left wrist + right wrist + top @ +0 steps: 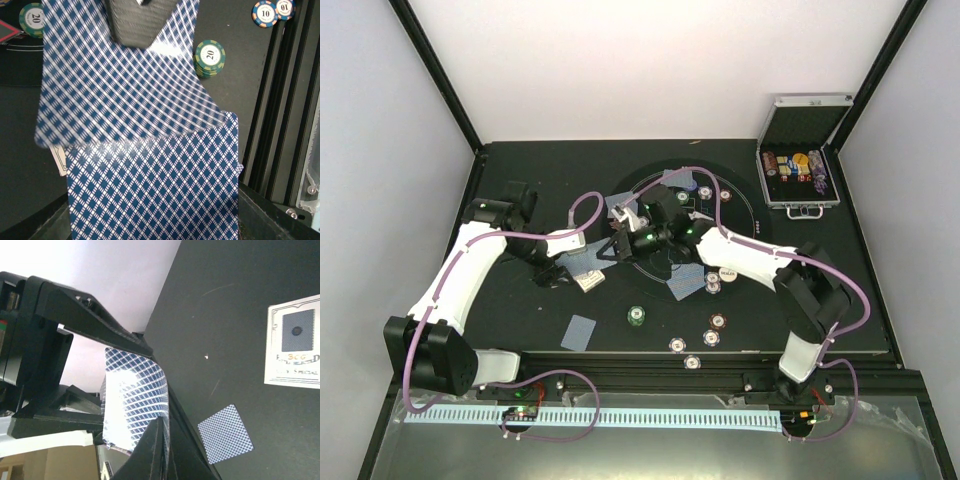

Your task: Distribute texas hold em gaming equipment

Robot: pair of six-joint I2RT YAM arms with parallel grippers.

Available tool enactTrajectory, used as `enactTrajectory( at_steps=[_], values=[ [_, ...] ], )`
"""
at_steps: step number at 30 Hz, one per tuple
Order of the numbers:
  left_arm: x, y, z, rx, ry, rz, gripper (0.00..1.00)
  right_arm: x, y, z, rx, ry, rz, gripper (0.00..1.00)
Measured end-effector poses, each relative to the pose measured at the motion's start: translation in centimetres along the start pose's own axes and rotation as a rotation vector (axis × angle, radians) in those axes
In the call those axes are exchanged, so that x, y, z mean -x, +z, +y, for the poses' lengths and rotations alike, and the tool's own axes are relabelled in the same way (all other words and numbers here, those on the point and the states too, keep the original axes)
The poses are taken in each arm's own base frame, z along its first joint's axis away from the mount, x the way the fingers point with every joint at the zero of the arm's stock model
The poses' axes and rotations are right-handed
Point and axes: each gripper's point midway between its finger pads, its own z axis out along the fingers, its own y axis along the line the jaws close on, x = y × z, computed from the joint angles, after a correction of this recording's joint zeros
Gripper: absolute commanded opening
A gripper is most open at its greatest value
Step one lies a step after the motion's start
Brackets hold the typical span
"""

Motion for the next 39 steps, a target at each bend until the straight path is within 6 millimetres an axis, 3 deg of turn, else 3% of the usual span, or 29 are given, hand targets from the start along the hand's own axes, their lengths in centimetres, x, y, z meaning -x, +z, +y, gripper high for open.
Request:
enactTrajectory(
  at_steps=[8, 12, 15, 19, 27, 30, 33, 39],
  values=[
    [0.0, 0.0, 0.0, 0.0, 0.0, -0.003, 0.02, 1.0, -2.3, -0.4, -0.018, 0.021, -0.047, 0.01],
    [0.0, 0.0, 0.0, 0.0, 0.0, -0.002, 0.02, 1.7, -4.5, -0.6, -0.015, 0.028, -0.086, 0.01],
    [0.0, 0.0, 0.0, 0.0, 0.0, -0.002, 0.02, 2.6, -6.9, -1.9, -0.027, 0.049, -0.136, 0.01],
    [0.0, 0.0, 0.0, 0.0, 0.0, -0.003, 0.02, 4.1, -10.9, -6.2, -0.093, 0.11, -0.222, 0.01],
    [0.0, 0.0, 0.0, 0.0, 0.0, -0.003, 0.02, 5.4, -19.9, -19.6, -0.357, 0.319, -0.382, 0.01],
    [0.0, 0.0, 0.0, 0.0, 0.0, -0.003, 0.01, 4.8, -21.2, -24.2, -0.451, 0.399, -0.373, 0.01],
    [0.0, 0.0, 0.0, 0.0, 0.0, -0.002, 0.02, 4.9, -21.5, -27.2, -0.526, 0.427, -0.343, 0.01],
    [0.0, 0.0, 0.0, 0.001, 0.0, -0.002, 0.02, 5.7, -22.1, -29.5, -0.602, 0.424, -0.319, 0.01]
  ],
)
